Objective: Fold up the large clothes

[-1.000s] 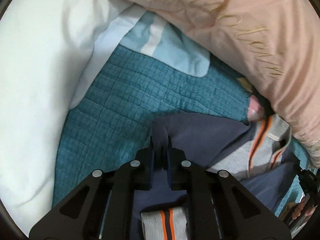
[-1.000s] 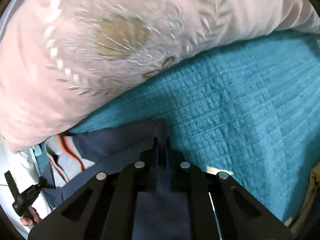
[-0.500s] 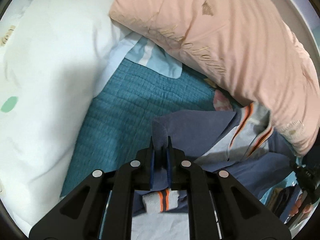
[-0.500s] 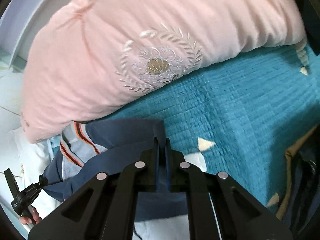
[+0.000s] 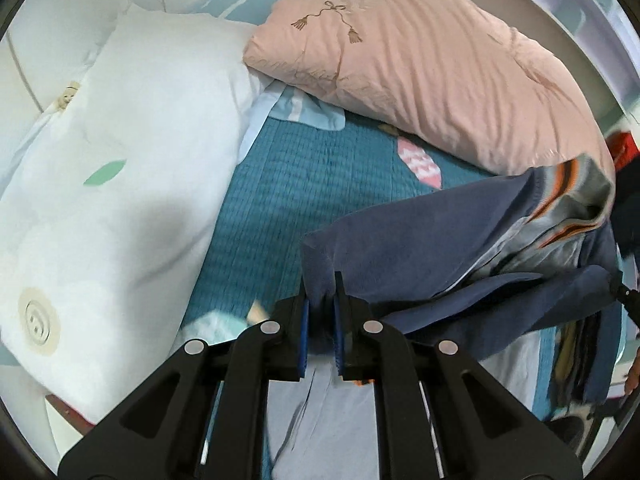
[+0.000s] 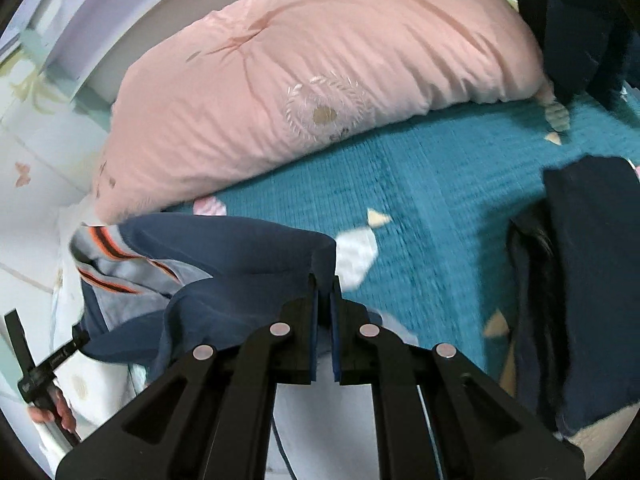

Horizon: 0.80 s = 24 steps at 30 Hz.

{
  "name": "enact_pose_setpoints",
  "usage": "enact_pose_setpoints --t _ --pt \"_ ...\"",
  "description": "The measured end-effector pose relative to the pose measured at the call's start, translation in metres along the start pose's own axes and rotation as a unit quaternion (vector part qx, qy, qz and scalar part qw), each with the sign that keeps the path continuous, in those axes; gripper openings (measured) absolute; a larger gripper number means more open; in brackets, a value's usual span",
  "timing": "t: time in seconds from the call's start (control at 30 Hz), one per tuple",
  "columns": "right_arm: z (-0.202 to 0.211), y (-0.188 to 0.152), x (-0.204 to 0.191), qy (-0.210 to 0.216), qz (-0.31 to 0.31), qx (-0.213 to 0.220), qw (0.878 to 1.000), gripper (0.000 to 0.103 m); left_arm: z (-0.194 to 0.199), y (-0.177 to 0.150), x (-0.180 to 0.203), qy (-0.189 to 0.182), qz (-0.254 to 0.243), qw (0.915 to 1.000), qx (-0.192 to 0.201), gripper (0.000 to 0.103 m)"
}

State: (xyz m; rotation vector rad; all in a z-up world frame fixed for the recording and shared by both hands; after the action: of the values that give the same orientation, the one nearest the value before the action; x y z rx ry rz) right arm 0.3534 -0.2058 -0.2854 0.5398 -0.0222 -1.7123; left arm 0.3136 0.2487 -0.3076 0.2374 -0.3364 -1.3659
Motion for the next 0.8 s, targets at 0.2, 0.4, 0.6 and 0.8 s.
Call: enact_pose_setpoints --t 0.2,0.4,0.6,0.8 --pt "0.008 -0.075 0.021 -0.008 0.013 -0.023 1.000 0.005 0.008 -0.069 -0.006 0.009 -0.025 0.9996 -0.005 0.009" --pt "-0.021 -0.154 0.061 -0.037 0.002 -0.072 0.997 0.005 -0.018 -0.154 -0.013 0.018 -0.040 0.9982 -0.041 0.010" --pt "-0.068 -0.200 0.082 -0.074 -0.006 -0.120 0.990 0.006 -0.063 -0.210 -0.026 0.032 -0.030 0.9950 -0.090 0.011" --pt "-0.055 -0.207 0.076 -0.074 0.007 -0.130 0.989 0.011 -0.054 -0.207 -0.025 0.038 -0.043 0.9955 -0.076 0.013"
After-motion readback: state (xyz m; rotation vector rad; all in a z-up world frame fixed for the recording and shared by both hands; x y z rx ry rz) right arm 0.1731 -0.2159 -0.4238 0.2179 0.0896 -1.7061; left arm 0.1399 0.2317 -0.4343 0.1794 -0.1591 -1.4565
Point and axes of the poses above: each gripper's, at about its wrist camera, not at the fingertips, and z roughly against the way its jaws point, x to its right, y to its top, the point moved 8 cm from there along -z, roughly the way its jaws point, and after that the axes turned 6 degrees about -x, right-handed, at the moved point
